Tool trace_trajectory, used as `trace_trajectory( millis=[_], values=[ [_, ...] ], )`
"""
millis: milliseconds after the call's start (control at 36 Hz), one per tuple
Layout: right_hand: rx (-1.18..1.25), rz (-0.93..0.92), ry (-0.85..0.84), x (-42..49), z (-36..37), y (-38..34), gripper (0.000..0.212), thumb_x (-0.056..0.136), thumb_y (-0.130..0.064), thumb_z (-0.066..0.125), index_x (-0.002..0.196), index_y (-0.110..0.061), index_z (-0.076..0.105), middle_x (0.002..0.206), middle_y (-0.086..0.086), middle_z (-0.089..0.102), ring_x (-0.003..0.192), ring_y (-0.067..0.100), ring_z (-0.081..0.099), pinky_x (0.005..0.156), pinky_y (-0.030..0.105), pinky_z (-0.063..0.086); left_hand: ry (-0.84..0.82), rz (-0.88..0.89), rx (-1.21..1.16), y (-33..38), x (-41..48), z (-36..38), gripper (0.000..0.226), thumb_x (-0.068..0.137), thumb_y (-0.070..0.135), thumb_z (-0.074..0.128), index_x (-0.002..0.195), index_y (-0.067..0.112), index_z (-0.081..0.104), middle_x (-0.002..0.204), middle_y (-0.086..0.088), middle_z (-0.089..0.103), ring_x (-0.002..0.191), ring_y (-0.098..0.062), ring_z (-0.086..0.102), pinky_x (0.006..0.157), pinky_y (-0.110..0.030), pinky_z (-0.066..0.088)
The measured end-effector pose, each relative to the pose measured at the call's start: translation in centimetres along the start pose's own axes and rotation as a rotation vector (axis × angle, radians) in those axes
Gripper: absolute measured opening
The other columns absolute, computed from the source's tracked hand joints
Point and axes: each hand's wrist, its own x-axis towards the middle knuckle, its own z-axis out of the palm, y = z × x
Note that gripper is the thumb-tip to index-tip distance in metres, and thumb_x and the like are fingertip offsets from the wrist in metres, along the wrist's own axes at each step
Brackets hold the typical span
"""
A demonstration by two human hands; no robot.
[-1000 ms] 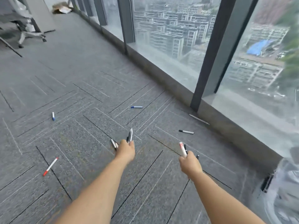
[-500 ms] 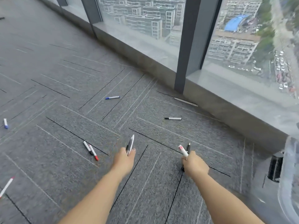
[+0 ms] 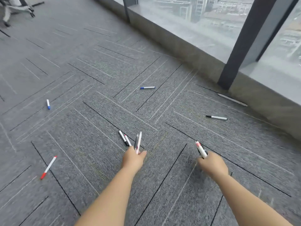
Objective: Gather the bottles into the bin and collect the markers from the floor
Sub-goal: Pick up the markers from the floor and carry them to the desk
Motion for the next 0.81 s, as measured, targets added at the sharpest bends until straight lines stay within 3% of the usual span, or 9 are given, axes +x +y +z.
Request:
trace_trajectory(
  millis=[250,417,639,750,806],
  values=[
    [0.058,-0.13,-0.05,0.1,4.5,-7.9,0.019,0.09,-0.03,0.056,0.1,-0.016,0.048,0.078,0.002,0.059,0.059,0.019,0.057,0.052,0.031,0.047,0.139,-0.143,-0.11,-2.1,4.9,-1.8,0.027,0.084,0.03,0.069,0.098,0.01,0.06,0.08,-0.001,0.06,0.064,-0.02,0.055,0.055,-0.027,0.041],
    [0.12,-0.128,-0.07,0.5,6.2,-9.3,0.017,0.091,-0.029,0.056,0.099,-0.017,0.048,0.079,0.004,0.06,0.058,0.02,0.056,0.053,0.032,0.049,0.171,-0.178,-0.139,-2.5,7.3,-0.2,0.031,0.081,0.039,0.071,0.092,0.013,0.059,0.087,-0.004,0.067,0.076,-0.027,0.065,0.073,-0.038,0.056],
    [0.148,-0.159,-0.033,1.0,6.3,-10.8,0.014,0.088,-0.026,0.057,0.095,-0.018,0.048,0.074,0.004,0.059,0.054,0.019,0.052,0.051,0.032,0.046,0.189,-0.165,-0.025,-2.6,9.1,-0.2,0.025,0.086,0.039,0.066,0.091,0.017,0.054,0.078,0.0,0.059,0.066,-0.023,0.056,0.053,-0.027,0.038],
    [0.142,-0.166,0.005,1.4,5.8,-11.8,0.014,0.087,-0.028,0.057,0.092,-0.018,0.048,0.073,0.004,0.059,0.055,0.02,0.054,0.055,0.037,0.051,0.158,-0.156,0.017,-2.5,9.8,-0.1,0.021,0.087,0.034,0.064,0.095,0.016,0.06,0.075,-0.001,0.059,0.066,-0.024,0.061,0.056,-0.028,0.046],
    [0.133,-0.172,0.013,1.4,5.5,-12.2,0.015,0.088,-0.029,0.057,0.094,-0.019,0.048,0.073,0.002,0.058,0.055,0.019,0.054,0.052,0.033,0.046,0.14,-0.133,0.0,-2.4,9.8,0.0,0.02,0.086,0.032,0.064,0.095,0.015,0.061,0.077,-0.001,0.061,0.067,-0.024,0.061,0.058,-0.028,0.047]
  ],
)
